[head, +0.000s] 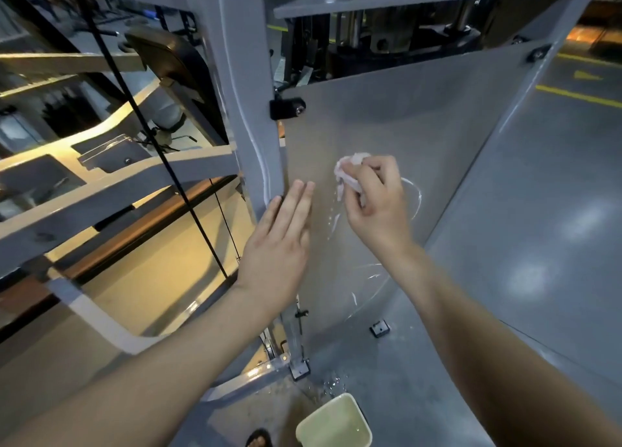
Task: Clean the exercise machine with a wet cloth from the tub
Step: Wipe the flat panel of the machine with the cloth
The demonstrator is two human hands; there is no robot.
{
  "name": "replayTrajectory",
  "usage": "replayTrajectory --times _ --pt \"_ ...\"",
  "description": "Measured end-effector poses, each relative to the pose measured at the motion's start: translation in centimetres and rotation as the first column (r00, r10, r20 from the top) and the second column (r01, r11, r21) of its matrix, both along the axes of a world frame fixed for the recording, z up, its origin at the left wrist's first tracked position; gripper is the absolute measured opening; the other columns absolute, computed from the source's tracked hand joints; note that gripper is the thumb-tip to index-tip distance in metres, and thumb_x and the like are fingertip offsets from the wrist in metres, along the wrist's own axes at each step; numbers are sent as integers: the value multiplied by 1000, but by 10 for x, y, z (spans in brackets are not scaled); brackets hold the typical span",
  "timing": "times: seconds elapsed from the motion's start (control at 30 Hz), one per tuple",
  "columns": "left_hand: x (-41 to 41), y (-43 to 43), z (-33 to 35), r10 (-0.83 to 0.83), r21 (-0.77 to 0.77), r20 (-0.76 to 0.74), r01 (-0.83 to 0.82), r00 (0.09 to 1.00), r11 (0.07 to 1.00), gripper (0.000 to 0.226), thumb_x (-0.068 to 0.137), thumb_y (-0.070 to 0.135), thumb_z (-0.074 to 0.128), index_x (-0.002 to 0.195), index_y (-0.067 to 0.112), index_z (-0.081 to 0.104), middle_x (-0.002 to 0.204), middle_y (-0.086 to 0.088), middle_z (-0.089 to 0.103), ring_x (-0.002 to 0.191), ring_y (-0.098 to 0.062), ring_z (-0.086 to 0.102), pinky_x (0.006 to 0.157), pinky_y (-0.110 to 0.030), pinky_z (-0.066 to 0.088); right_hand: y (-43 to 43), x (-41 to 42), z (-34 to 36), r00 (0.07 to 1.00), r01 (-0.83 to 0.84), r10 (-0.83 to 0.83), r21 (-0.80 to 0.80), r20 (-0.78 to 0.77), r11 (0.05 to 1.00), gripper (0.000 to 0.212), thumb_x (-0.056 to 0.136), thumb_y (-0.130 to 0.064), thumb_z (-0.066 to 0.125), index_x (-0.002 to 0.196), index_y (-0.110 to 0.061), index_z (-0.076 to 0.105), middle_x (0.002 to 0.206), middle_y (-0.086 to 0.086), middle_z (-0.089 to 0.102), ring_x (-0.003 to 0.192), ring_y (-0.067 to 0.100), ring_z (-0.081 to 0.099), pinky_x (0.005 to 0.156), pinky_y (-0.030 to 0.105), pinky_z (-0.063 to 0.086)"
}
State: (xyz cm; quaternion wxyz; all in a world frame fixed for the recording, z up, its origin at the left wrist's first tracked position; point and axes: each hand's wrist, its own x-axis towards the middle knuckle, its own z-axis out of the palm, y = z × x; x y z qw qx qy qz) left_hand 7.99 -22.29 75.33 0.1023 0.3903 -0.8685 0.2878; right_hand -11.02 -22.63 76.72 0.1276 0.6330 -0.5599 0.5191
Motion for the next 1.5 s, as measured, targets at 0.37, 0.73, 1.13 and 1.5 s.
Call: replayTrajectory --times 0.37,0.73,1.13,1.5 --pt "-14 2 -10 132 49 25 -133 991 990 68 97 29 46 156 -3 33 165 -26 -22 155 -41 -18 125 -51 -13 -1 -6 -12 996 -62 65 49 -56 997 26 94 6 61 115 -5 72 113 8 50 106 15 60 90 20 52" --pt "5 22 5 -75 161 -494 176 866 971 31 86 20 68 113 6 64 134 -14 54 131 -35 43 112 -48 39 3 -13 -29 998 -62 61 122 13 991 29 90 9 63 115 -4 72 112 14 50 107 0 48 91 11 44" --pt "-12 -25 -1 366 438 -882 234 296 868 120 81 38 86 159 20 -3 164 -5 9 154 -22 12 127 -48 22 4 -7 -33 999 -19 23 126 -25 992 40 88 9 67 124 -7 70 117 11 49 103 2 47 92 3 36" --pt "-14 -34 -14 307 368 -910 204 278 907 113 84 31 84 159 13 1 160 -13 13 153 -27 13 127 -48 18 10 -8 -46 1000 3 -3 199 -1 980 33 91 7 64 120 -8 71 114 -14 39 99 -11 44 91 -1 34"
